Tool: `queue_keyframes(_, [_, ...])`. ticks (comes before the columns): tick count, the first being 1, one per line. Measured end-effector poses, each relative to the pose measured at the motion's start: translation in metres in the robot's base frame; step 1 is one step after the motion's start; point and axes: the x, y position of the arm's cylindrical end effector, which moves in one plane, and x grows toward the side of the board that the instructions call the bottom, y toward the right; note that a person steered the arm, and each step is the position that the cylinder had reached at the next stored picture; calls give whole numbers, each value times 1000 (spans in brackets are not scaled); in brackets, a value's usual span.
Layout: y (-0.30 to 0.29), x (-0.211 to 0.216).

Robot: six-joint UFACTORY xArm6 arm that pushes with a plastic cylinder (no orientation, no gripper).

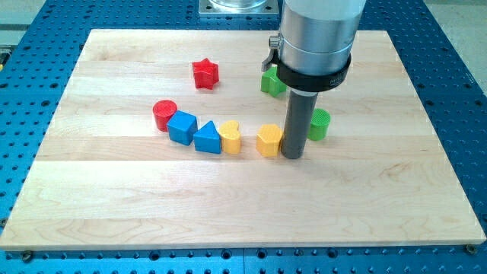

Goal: Move the green circle to the top right of the hexagon

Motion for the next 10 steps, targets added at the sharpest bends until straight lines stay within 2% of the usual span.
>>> queue_keyframes(1, [27, 6])
queue_keyframes(2, [82, 24])
queue_keyframes(3, [128, 4])
queue_keyframes(4, [131, -33])
queue_keyframes(6, [81, -50])
queue_keyframes(7, [61, -51])
queue_keyframes(10, [54, -51])
